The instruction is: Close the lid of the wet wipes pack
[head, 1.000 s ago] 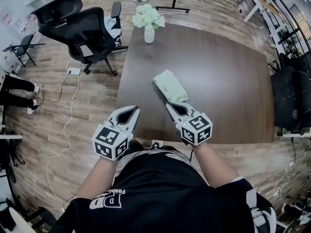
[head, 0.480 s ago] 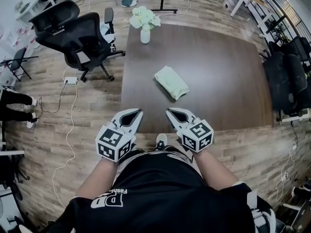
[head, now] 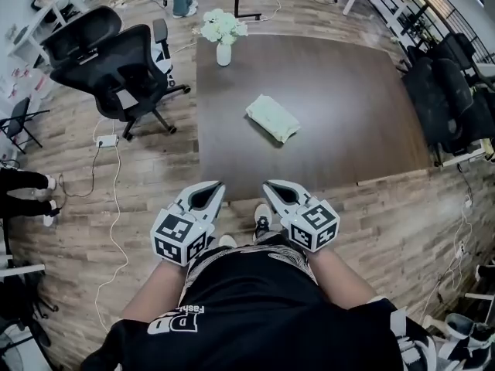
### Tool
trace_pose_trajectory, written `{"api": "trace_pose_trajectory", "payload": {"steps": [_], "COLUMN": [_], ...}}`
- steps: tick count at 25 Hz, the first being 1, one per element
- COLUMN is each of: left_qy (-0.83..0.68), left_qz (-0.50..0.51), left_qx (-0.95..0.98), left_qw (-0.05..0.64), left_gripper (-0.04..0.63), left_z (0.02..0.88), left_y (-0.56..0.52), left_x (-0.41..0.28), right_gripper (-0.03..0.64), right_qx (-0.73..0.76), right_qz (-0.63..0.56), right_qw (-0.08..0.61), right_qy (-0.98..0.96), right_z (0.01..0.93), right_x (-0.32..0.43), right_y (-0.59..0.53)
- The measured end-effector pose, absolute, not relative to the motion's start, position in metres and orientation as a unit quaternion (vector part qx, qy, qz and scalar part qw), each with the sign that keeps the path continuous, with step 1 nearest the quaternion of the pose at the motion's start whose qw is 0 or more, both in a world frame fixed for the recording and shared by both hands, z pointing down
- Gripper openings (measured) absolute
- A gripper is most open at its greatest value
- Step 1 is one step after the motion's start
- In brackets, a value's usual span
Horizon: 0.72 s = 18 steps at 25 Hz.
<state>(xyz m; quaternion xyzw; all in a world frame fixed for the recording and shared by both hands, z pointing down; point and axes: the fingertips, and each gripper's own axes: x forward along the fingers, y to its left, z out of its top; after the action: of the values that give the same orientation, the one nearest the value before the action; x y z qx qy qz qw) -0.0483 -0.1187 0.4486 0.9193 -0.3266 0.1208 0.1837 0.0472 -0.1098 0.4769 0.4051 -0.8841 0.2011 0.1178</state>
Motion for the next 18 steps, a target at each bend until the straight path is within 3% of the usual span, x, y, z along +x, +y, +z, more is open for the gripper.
{"api": "trace_pose_trajectory", "payload": {"steps": [18], "left_qy": [-0.319], "left_qz": [0.125], "left_qx": [0.922], "left_qw": [0.180], "left_gripper": [0.020], "left_z": [0.443], "left_y": [-0.092], "left_x": [-0.045], "right_gripper": [0.005], "right_qx": [0.419], "right_qz": [0.202], "right_qw": [0.122], "right_qy": [-0.877], "right_z": [0.465], "right_x": [0.060], "right_y": [-0.075]}}
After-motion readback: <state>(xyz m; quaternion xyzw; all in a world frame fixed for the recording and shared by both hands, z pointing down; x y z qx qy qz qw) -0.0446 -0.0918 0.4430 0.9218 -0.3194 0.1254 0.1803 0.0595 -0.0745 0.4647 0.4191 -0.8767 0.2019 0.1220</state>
